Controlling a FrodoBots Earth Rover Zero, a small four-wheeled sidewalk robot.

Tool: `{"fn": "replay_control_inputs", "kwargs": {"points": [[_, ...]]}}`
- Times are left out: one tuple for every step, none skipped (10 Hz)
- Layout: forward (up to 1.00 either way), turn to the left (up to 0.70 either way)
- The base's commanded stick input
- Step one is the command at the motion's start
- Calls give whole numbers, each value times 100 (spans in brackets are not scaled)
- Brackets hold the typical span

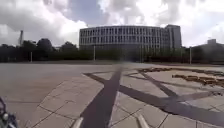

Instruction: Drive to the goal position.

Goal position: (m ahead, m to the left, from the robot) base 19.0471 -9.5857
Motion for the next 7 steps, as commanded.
{"fn": "replay_control_inputs", "kwargs": {"points": [[70,0],[70,0],[70,0],[70,0],[70,0],[70,0],[70,0]]}}
